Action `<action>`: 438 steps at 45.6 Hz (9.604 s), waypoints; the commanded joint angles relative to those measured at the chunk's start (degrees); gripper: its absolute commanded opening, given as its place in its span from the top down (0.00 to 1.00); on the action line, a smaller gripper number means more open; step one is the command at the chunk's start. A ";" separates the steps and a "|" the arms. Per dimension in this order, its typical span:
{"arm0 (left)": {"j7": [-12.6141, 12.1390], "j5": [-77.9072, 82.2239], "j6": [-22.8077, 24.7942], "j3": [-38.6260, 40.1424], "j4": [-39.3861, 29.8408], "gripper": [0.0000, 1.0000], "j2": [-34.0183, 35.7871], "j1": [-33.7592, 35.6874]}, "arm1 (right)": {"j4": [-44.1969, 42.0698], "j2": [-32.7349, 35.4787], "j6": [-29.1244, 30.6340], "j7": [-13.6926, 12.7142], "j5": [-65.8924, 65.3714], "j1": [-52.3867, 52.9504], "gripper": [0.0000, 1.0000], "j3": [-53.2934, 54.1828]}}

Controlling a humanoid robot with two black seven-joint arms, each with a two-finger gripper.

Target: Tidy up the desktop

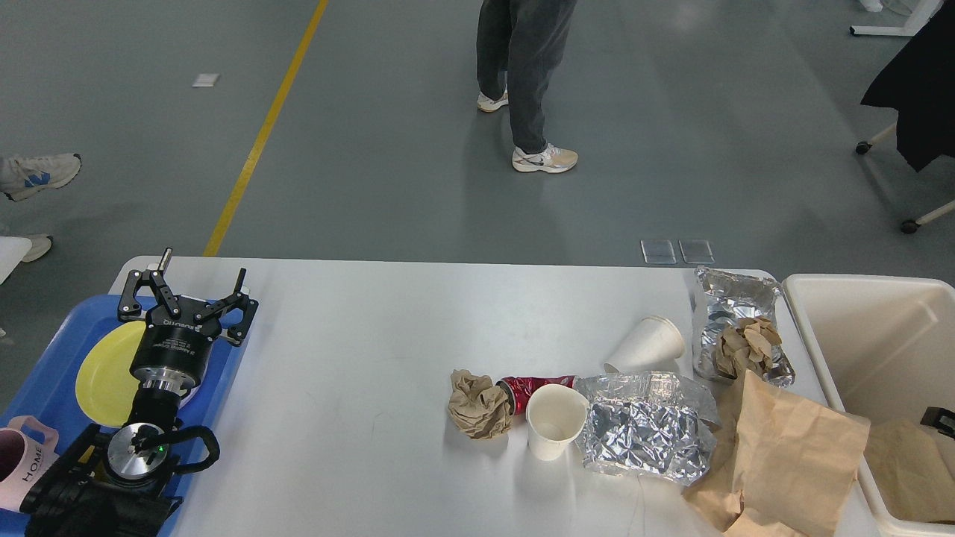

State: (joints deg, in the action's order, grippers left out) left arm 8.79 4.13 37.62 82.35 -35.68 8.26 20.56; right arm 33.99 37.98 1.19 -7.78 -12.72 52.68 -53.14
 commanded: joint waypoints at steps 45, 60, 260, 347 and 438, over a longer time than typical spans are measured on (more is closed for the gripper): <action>0.00 0.00 0.00 0.00 0.09 0.04 0.00 0.00 | 66.01 -19.69 42.59 -3.04 3.93 96.03 0.05 -24.55; 0.00 0.00 0.00 0.00 0.00 0.04 0.00 0.00 | 65.68 -19.34 39.42 3.03 3.05 88.57 0.05 -24.73; 0.00 0.00 0.09 -0.09 0.00 0.04 0.00 -0.09 | 50.85 -5.03 32.21 2.42 10.96 76.28 1.00 -41.61; -0.09 0.00 0.00 -0.09 0.00 0.04 0.00 0.00 | -34.43 -19.52 2.94 2.59 10.87 -22.18 1.00 -3.11; 0.00 0.00 0.00 -0.09 0.00 0.04 0.00 -0.09 | 48.26 -12.75 40.47 -1.36 -0.38 72.81 0.00 -29.83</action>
State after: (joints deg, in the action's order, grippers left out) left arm 8.70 4.13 37.64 82.26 -35.68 8.26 20.57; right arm 72.00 26.78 39.87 -9.15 -12.97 116.16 -83.01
